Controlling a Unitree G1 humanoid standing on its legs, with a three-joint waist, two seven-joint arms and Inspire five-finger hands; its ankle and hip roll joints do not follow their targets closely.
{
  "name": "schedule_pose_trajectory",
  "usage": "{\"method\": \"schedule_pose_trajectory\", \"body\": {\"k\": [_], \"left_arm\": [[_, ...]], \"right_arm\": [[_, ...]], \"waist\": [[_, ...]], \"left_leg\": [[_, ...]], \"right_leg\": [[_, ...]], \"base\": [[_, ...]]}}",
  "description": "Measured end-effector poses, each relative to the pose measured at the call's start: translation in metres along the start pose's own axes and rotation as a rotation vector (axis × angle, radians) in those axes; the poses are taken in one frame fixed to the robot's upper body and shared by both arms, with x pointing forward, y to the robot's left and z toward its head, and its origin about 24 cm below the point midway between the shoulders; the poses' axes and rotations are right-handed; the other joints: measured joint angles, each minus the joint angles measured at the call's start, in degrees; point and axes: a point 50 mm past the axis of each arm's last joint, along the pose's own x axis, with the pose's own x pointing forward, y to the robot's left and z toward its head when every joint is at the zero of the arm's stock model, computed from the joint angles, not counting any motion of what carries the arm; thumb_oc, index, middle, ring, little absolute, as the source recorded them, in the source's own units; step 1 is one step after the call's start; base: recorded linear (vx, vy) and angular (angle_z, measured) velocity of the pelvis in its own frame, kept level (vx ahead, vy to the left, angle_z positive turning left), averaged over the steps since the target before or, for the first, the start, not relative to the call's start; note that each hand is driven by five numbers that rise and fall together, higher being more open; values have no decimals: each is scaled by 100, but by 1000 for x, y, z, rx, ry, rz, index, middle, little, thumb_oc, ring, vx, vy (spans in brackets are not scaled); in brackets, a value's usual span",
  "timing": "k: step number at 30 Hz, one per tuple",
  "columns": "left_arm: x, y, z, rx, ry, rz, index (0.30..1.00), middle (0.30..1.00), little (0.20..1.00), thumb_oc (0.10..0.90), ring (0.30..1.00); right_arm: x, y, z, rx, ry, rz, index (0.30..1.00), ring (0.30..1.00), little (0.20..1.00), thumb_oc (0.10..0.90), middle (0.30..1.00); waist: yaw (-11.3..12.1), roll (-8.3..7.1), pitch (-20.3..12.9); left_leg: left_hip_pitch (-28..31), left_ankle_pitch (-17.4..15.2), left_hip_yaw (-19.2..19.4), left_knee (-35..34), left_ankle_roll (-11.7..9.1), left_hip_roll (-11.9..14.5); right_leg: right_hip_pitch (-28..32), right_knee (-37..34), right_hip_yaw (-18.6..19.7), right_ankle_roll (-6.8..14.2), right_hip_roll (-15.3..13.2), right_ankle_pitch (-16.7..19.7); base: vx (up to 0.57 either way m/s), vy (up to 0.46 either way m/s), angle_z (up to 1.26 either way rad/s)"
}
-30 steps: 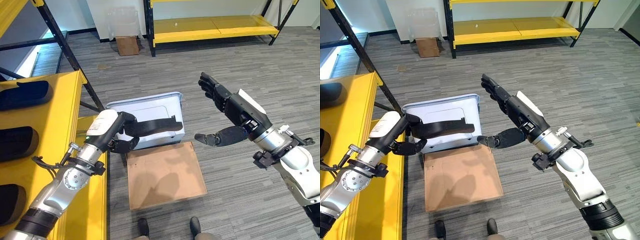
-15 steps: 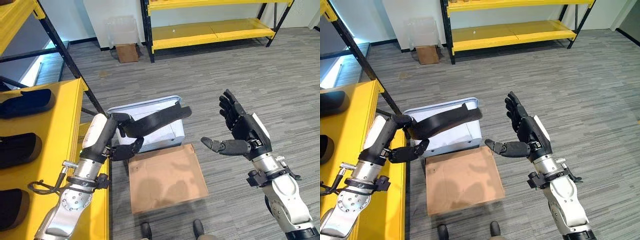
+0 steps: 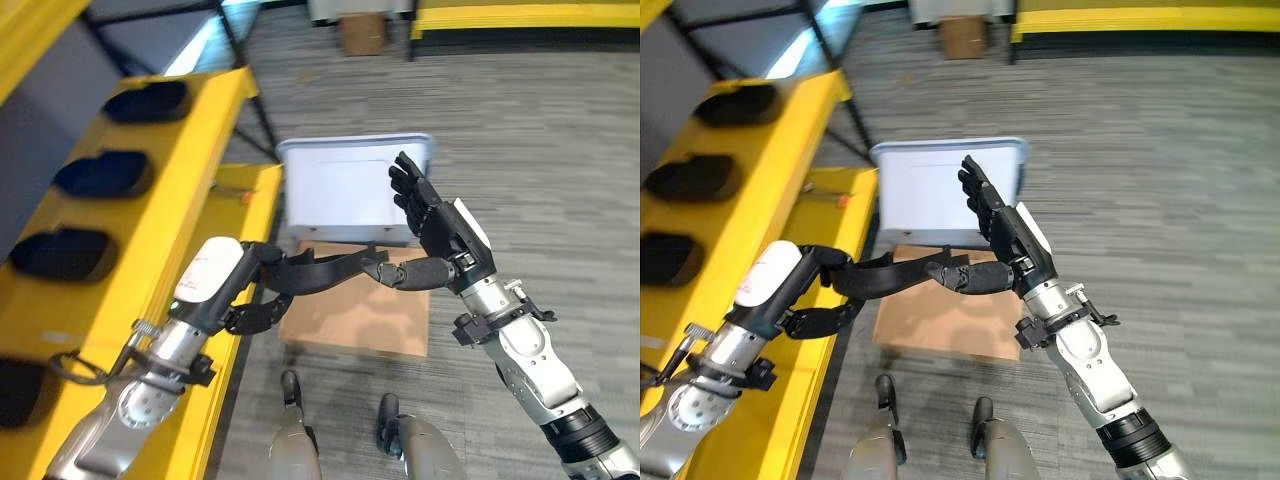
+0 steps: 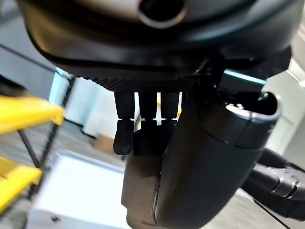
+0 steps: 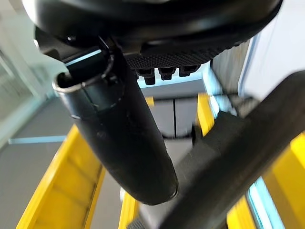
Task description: Move parts from the plastic box to the shelf.
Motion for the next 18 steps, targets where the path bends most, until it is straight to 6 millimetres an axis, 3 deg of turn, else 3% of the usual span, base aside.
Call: {"method": "schedule_pose_trajectory", "body": {"k": [1,2,3,4,5,6,7,10,13,17,18], "left_arm": [[6,5,1,13,-19,24,300,300,300,400,300],[18,9,6,23,-64,41,300,300,300,400,300],[27,16,11,42,-108,62,300,300,300,400,300],[36,25,22,46,-174,106,300,300,300,400,300],[44,33,35,62,-267,137,300,300,300,400,300],[49,32,40,69,-298,130,300,300,300,400,300],[49,27,43,66,-307,115,300,300,300,400,300],[43,11,41,15,-286,72,300,300,300,400,300],[40,7,41,5,-280,58,300,300,300,400,300],[39,7,42,18,-283,57,300,300,300,400,300],[37,3,40,28,-273,43,300,300,300,400,300]], "right_arm": [[1,-3,4,-32,-13,-2,1000,1000,1000,900,1000],[-3,-11,7,-70,-7,-11,1000,1000,1000,900,1000],[-9,-16,14,-86,-25,-34,1000,1000,1000,900,1000],[-11,-21,19,-96,-50,-74,1000,1000,1000,900,1000],[-12,-26,21,-85,-67,-131,1000,1000,1000,900,1000],[-19,-29,17,-73,-57,-166,1000,1000,1000,900,1000],[-26,-30,13,-70,-35,-184,1000,1000,1000,900,1000],[-37,-32,6,-68,5,-210,1000,1000,1000,900,1000],[-38,-32,5,-66,14,-209,1000,1000,1000,900,1000],[-38,-28,2,-67,22,-197,1000,1000,1000,900,1000],[-38,-25,-1,-79,36,-182,1000,1000,1000,900,1000]], "waist": [[-26,-50,-6],[-184,-118,-35],[-496,-170,-125],[-1065,74,-286],[-1072,233,-380],[-1165,260,-479],[-1256,275,-640],[-1224,429,-923],[-1000,504,-999],[-712,325,-1111],[-615,167,-1198]], "left_leg": [[519,-183,-311,820,-214,81],[706,-383,-502,2259,-332,52],[925,-523,-470,3054,-354,9],[1831,-314,-368,2125,-145,33],[2189,-651,-257,1454,-211,-160],[2281,-635,-218,914,-44,-236],[2400,-585,28,359,-66,-201],[2556,-799,373,-481,1,-334],[2567,-1083,380,-773,30,-396],[2322,-1445,256,-760,110,-591],[2264,-1510,215,-777,104,-697]], "right_leg": [[67,-193,-8,-220,-150,190],[223,-480,-365,-102,-379,444],[247,-691,-668,-20,-548,540],[264,-705,-821,234,-444,586],[42,-452,-1035,204,-377,620],[-86,-238,-1119,234,-445,546],[-206,-68,-1268,380,-565,456],[-257,-94,-1286,616,-649,611],[-280,-158,-1292,802,-707,771],[-475,-146,-1296,898,-959,1018],[-485,-212,-1301,924,-1065,1133]], "base": [[-261,-64,82],[-116,5,90],[-144,152,172],[-108,241,163],[-88,227,160],[-9,202,105],[-15,184,125],[-7,185,84],[-28,179,38],[-59,132,21],[-68,126,16]]}}
